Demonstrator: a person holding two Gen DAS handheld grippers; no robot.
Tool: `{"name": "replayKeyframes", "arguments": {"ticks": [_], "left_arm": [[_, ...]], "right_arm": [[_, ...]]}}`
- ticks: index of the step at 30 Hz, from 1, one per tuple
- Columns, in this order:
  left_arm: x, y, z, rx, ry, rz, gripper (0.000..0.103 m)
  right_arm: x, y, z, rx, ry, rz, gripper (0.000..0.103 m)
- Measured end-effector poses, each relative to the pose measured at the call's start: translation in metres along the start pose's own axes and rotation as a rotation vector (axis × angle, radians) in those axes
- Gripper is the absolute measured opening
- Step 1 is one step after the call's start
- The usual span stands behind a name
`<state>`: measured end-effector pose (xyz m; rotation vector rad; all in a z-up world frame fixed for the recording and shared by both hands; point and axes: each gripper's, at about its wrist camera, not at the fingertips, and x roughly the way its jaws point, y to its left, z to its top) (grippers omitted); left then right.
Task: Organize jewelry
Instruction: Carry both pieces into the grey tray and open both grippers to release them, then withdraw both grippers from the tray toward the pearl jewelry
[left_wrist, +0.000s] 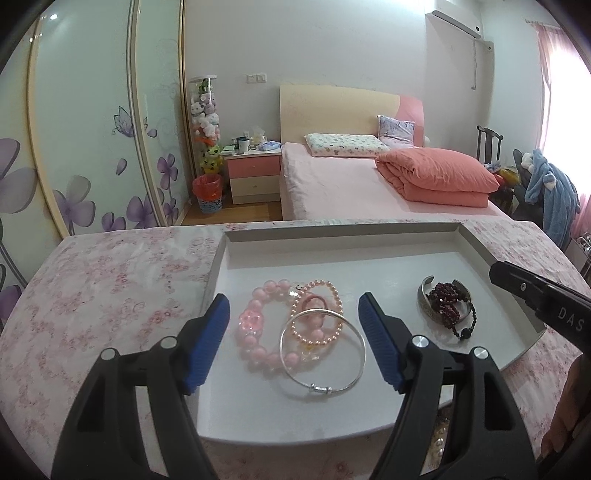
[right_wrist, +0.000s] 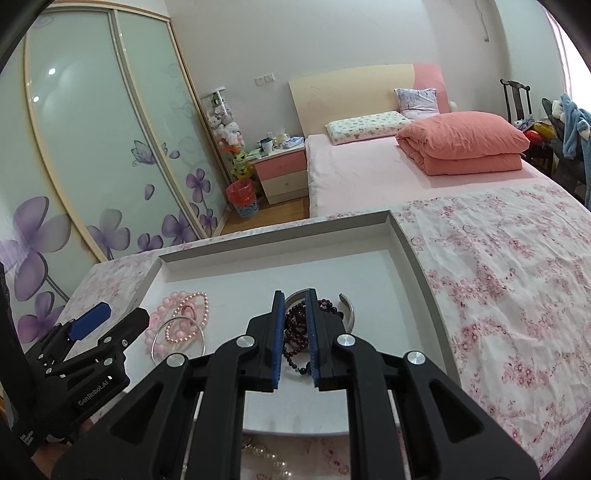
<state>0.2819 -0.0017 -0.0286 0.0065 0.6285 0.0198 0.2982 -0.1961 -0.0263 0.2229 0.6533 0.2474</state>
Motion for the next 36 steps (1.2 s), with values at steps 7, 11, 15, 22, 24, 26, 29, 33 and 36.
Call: {"name": "replayKeyframes", "arguments": {"ticks": [7, 11, 15, 22, 24, 26, 29, 33, 36], "left_arm": [[-0.022, 0.007, -0.008, -0.008, -0.01, -0.003, 0.071], [-0.038, 0.013, -0.018, -0.009, -0.009, -0.008, 0.071], [-0.052, 0.019, -0.033, -0.003, 0.006, -0.017, 0.071], [-0.07, 0.023, -0.056, 0.002, 0.036, -0.027, 0.074], [-0.072, 0.024, -0.062, 0.005, 0.052, -0.034, 0.074], [-0.072, 0.021, -0.065, 0.011, 0.063, -0.038, 0.074], [-0.072, 0.02, -0.071, 0.022, 0.074, -0.043, 0.074], [-0.072, 0.016, -0.075, 0.041, 0.083, -0.05, 0.074], [-0.071, 0.013, -0.077, 0.058, 0.088, -0.057, 0.074]], "right_arm": [[-0.014, 0.005, -0.01, -0.021, 0.007, 0.005, 0.013], [-0.024, 0.005, -0.02, -0.036, 0.028, 0.007, 0.013], [-0.033, 0.004, -0.035, -0.052, 0.064, 0.013, 0.013], [-0.041, 0.002, -0.07, -0.098, 0.17, 0.003, 0.013], [-0.04, 0.001, -0.077, -0.102, 0.193, -0.002, 0.015], [-0.039, 0.0, -0.083, -0.1, 0.21, -0.004, 0.027], [-0.04, 0.002, -0.085, -0.113, 0.211, -0.009, 0.033], [-0.035, 0.007, -0.088, -0.142, 0.23, -0.022, 0.033], [-0.029, 0.008, -0.092, -0.167, 0.26, -0.042, 0.033]]}}
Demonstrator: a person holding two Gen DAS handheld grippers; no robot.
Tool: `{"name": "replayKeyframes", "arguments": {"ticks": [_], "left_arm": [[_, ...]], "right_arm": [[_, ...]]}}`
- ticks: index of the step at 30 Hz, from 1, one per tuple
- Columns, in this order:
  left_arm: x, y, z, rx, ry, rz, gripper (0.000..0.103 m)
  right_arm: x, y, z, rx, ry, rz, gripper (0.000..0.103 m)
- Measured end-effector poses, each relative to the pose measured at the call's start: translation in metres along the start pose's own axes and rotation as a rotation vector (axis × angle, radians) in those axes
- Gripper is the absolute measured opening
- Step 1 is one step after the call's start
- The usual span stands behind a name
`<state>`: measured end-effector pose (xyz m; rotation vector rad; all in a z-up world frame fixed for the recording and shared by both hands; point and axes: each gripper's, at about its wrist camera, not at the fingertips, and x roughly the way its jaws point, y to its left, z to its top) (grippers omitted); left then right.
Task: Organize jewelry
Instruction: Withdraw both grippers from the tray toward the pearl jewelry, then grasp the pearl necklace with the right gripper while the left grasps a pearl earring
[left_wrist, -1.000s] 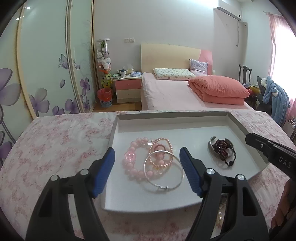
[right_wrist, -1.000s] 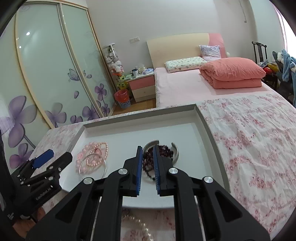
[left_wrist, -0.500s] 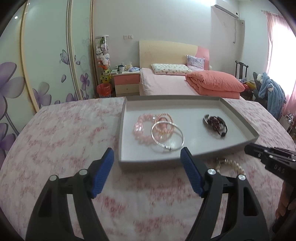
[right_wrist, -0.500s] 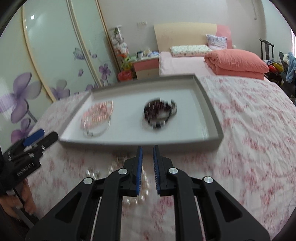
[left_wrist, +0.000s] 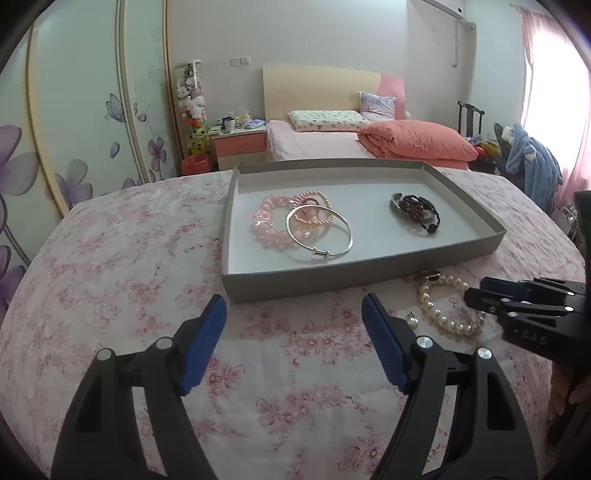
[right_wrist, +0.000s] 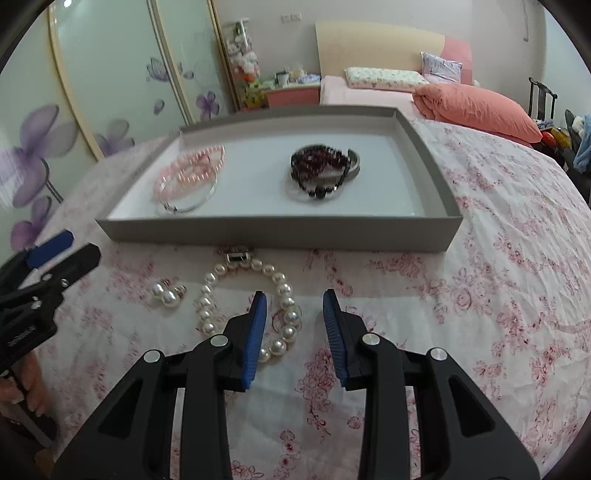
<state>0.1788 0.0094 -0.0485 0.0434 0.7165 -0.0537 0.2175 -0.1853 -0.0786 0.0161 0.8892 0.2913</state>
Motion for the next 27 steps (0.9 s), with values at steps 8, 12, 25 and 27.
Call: {"name": "replayKeyframes", "arguments": {"ticks": [8, 12, 25, 27], "left_arm": [[0.004, -0.016, -0.003, 0.064, 0.017, -0.025, 0.073], [0.008, -0.028, -0.006, 0.121, 0.034, -0.045, 0.068], [0.027, -0.052, -0.012, 0.22, 0.123, -0.096, 0.059], [0.033, -0.055, -0.011, 0.223, 0.145, -0.098, 0.054]], "right_arm": [[-0.001, 0.003, -0.002, -0.049, 0.001, -0.06, 0.012], [-0.004, -0.012, -0.002, 0.004, -0.004, -0.096, 0.011], [-0.003, -0.019, 0.0, 0.026, -0.006, -0.088, 0.011], [-0.003, -0.019, 0.0, 0.027, -0.006, -0.088, 0.011]]}}
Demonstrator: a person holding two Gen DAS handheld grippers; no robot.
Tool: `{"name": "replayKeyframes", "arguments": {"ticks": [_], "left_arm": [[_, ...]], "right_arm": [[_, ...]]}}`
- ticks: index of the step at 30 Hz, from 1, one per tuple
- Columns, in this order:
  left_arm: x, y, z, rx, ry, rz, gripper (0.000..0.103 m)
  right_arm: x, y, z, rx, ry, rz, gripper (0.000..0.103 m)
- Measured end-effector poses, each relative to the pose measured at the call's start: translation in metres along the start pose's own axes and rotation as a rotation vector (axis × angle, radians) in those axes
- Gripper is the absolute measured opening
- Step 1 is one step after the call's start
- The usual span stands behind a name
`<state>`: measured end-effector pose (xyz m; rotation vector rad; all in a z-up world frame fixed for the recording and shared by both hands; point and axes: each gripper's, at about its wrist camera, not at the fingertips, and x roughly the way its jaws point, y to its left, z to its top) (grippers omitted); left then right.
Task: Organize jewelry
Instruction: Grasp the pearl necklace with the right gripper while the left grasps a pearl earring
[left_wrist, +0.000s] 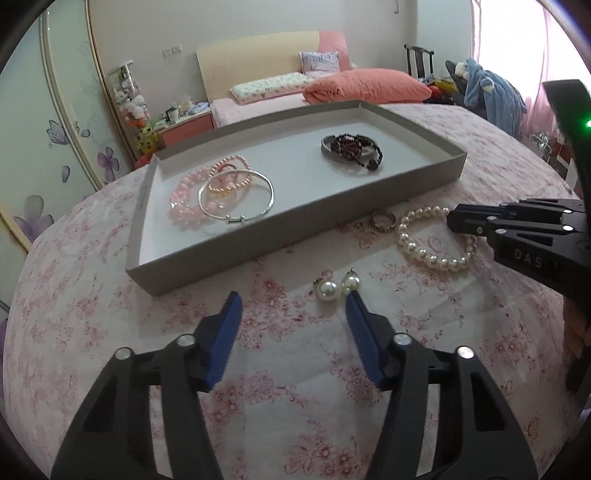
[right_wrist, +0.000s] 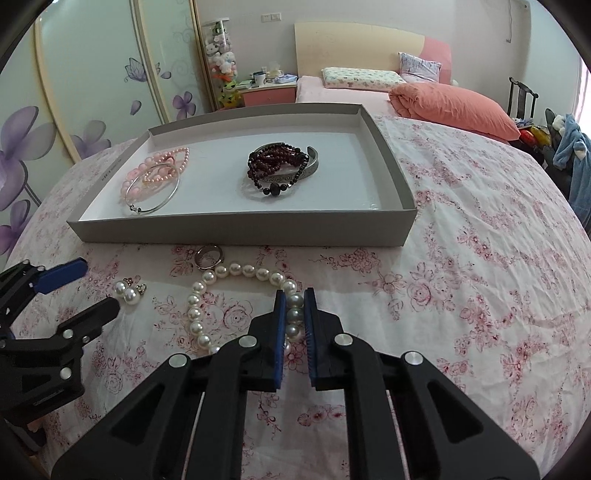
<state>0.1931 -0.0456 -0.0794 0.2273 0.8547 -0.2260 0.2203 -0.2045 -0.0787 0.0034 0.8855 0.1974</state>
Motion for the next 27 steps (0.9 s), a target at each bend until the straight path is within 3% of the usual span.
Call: {"name": "replayKeyframes", "arguments": {"ticks": [10, 15, 21, 27], "left_arm": [[0.011, -0.004, 0.01, -0.004, 0.014, 0.006, 0.049], [0.014, -0.004, 0.012, -0.012, 0.017, 0.011, 0.026], [0.01, 0.018, 0.003, -0.044, 0.025, 0.068, 0.023], [0.002, 0.032, -0.006, -0.078, 0.027, 0.064, 0.024]], "right_arm": [[0.0, 0.0, 0.001, 0.004, 0.0, 0.007, 0.011], [0.0, -0.001, 0.0, 0.004, 0.0, 0.006, 0.011], [0.0, -0.001, -0.001, 0.003, 0.0, 0.006, 0.011], [0.0, -0.001, -0.001, 0.003, 0.0, 0.006, 0.011]]}}
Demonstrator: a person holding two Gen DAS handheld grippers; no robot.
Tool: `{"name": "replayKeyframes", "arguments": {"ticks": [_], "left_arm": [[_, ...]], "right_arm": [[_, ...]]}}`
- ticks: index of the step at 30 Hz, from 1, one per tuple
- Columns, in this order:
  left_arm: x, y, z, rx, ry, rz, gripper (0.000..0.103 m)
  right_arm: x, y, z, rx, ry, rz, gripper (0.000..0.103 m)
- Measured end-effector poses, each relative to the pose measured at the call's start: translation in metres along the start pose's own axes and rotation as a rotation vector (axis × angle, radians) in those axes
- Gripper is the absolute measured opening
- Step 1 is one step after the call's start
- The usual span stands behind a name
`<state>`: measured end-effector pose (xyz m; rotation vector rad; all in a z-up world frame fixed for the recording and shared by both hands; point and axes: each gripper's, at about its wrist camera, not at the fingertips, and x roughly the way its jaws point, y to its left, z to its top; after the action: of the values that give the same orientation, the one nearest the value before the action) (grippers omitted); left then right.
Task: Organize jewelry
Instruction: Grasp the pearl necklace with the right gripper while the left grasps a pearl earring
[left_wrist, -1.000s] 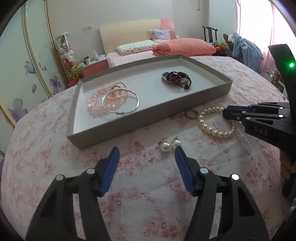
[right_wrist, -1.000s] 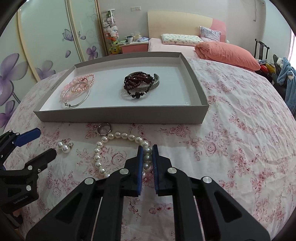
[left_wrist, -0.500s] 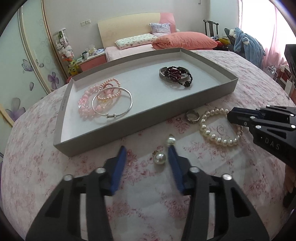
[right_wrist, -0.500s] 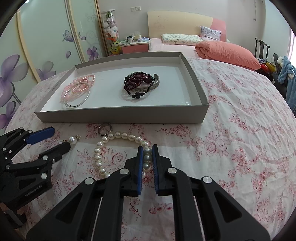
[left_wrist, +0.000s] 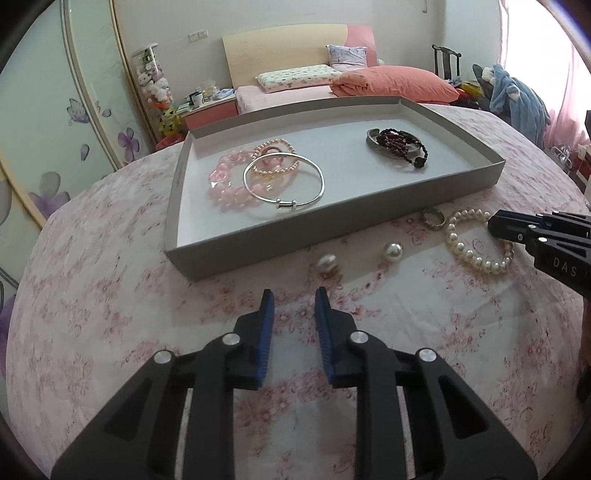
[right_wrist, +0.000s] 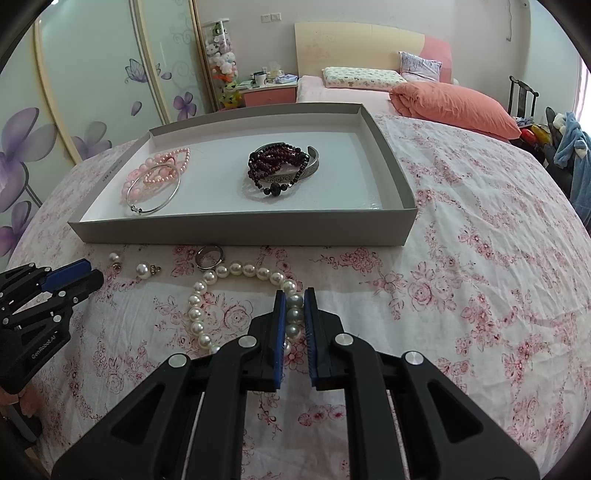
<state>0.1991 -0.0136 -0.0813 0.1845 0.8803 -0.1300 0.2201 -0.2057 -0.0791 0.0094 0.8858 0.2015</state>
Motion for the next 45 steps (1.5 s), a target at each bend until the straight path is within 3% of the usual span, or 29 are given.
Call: {"name": "replayKeyframes", "arguments": {"ticks": [6, 9, 20, 25, 27, 29, 39, 45], "left_arm": [[0.0, -0.001, 0.001, 0.003, 0.0, 0.006, 0.026], [-0.001, -0.003, 0.002, 0.003, -0.005, -0.015, 0.041], [0.012, -0.03, 0.021, 0.033, -0.005, -0.033, 0.043], [0.02, -0.03, 0.03, 0.008, -0.002, -0.033, 0.036], [0.021, -0.029, 0.031, 0.0, 0.0, -0.04, 0.02], [0.022, -0.027, 0.032, -0.011, 0.002, -0.038, 0.014], [0.005, 0.005, 0.007, -0.062, 0.008, -0.023, 0.014], [0.004, 0.004, 0.006, -0.065, 0.009, -0.013, 0.014]], "right_arm": [[0.0, 0.0, 0.0, 0.0, 0.0, 0.0, 0.011], [0.0, 0.0, 0.0, 0.0, 0.0, 0.001, 0.012], [0.0, 0.0, -0.001, 0.008, 0.001, 0.013, 0.012], [0.0, -0.003, -0.001, 0.014, 0.001, 0.021, 0.012], [0.0, -0.004, -0.001, 0.016, 0.001, 0.024, 0.012], [0.0, -0.004, -0.001, 0.016, 0.001, 0.025, 0.012], [-0.001, -0.006, -0.001, 0.019, 0.001, 0.029, 0.012], [-0.001, -0.006, -0.001, 0.015, 0.002, 0.023, 0.011]]}}
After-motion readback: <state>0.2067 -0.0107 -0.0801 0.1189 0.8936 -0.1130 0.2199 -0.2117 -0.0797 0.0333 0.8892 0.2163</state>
